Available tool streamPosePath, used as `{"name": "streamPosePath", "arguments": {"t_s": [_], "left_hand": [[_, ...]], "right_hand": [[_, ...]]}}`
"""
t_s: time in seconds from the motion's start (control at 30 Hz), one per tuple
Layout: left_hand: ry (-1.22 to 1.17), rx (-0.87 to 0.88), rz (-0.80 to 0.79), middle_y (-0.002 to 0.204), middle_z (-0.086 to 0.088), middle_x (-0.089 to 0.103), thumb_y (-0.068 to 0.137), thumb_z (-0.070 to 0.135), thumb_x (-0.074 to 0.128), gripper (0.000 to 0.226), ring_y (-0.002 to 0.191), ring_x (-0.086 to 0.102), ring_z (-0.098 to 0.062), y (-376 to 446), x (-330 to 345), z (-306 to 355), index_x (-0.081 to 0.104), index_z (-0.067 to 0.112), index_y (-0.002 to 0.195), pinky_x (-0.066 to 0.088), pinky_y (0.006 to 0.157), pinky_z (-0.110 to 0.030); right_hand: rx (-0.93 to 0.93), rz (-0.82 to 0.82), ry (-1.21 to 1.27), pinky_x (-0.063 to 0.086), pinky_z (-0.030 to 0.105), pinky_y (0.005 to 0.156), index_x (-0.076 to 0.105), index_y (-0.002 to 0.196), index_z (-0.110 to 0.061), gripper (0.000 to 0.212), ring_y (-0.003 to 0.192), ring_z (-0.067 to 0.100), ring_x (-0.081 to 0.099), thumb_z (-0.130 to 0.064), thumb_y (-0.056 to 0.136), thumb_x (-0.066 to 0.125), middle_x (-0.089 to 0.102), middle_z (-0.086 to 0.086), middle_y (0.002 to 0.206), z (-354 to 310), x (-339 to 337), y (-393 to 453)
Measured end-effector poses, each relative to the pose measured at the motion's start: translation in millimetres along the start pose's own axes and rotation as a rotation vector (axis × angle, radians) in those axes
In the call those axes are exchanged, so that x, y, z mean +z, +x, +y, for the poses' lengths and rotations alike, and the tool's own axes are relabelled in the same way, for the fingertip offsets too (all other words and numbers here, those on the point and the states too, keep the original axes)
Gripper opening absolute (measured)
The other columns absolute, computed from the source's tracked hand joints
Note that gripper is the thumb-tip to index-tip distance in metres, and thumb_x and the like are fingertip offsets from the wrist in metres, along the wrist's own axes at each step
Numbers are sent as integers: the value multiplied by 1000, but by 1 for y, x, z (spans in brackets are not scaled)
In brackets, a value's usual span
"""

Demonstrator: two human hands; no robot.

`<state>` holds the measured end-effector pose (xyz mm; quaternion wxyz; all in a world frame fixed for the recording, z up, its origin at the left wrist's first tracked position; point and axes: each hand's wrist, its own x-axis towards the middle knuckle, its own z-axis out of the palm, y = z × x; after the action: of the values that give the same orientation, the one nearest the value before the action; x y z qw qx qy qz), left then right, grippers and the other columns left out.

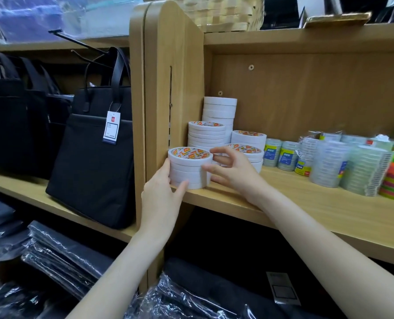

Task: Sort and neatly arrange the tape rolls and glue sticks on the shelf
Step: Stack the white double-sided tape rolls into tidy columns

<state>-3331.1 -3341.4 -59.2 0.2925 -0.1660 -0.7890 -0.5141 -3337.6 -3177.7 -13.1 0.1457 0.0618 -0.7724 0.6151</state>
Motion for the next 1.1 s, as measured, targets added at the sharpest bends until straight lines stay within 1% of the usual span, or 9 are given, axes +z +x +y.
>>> {"name": "streamPosePath", "arguments": {"t_s": [0.17, 0.33, 0.43, 0.53, 0.7, 0.77, 0.83, 0.97, 1.1], "left_hand": [[-41, -25, 33, 132, -4, 55, 84, 13, 66, 62, 115, 57, -17, 1, -2, 4, 40, 13, 139, 45, 101, -37], [79, -11, 34, 128, -4, 59, 85, 20, 66, 62, 112, 59, -15, 1, -3, 7, 39, 16, 141, 46, 99, -33], [255, 14, 43, 126, -2, 61, 87, 30, 63, 62, 113, 58, -17, -2, -6, 7, 38, 20, 142, 45, 94, -33], [361, 32, 39, 128, 2, 59, 88, 33, 60, 62, 116, 56, -18, -8, -7, 8, 35, 22, 144, 44, 94, -33], [343, 48, 18, 128, -1, 58, 87, 28, 62, 61, 117, 54, -16, -6, -7, 5, 37, 18, 142, 43, 95, -32], [315, 90, 58, 125, -3, 58, 86, 22, 63, 56, 114, 52, -18, -7, -7, 2, 43, 14, 138, 43, 93, -33], [310, 213, 138, 118, -7, 56, 83, 10, 64, 46, 106, 50, -23, -8, -6, 2, 51, 9, 128, 45, 88, -35], [289, 372, 191, 109, -11, 54, 77, -2, 61, 36, 99, 49, -24, -4, 6, 16, 58, 5, 112, 41, 85, -27], [273, 478, 78, 104, -9, 55, 78, 11, 41, 34, 98, 52, -25, 1, 31, 38, 60, 7, 106, 39, 87, -30]], "right_hand": [[38, 33, 53, 55, 39, 88, 59, 109, -17, 38, 113, 15, 58, -17, 76, 75, 62, 7, 120, -2, 0, 0], [18, 60, -8, 55, 34, 85, 56, 109, -17, 37, 111, 14, 59, -18, 77, 74, 62, 8, 121, -2, 3, -2], [-69, 21, -245, 48, 24, 88, 47, 123, -16, 59, 108, 11, 59, -18, 73, 78, 60, 6, 124, -2, 5, -7], [-142, -1, -553, 42, 19, 88, 37, 133, -15, 80, 116, 12, 53, -20, 68, 82, 54, 2, 131, -5, 7, -10], [-174, -1, -635, 43, 20, 88, 35, 136, -16, 83, 113, 14, 56, -24, 68, 82, 56, 5, 129, -7, 8, -12], [-147, -3, -575, 45, 23, 91, 34, 137, -16, 83, 106, 15, 60, -21, 70, 81, 58, 9, 124, -7, 1, -14], [-154, 91, -484, 48, 26, 91, 41, 131, -13, 70, 97, 16, 62, -15, 72, 79, 62, 9, 113, -13, -16, -17], [-268, 312, -466, 52, 26, 81, 60, 100, -9, 28, 84, 17, 63, -7, 76, 74, 66, 7, 90, -25, -64, -16], [-202, 310, -413, 49, 15, 63, 63, 90, -8, 14, 73, 18, 60, -1, 79, 70, 64, 7, 81, -22, -90, -11]]}}
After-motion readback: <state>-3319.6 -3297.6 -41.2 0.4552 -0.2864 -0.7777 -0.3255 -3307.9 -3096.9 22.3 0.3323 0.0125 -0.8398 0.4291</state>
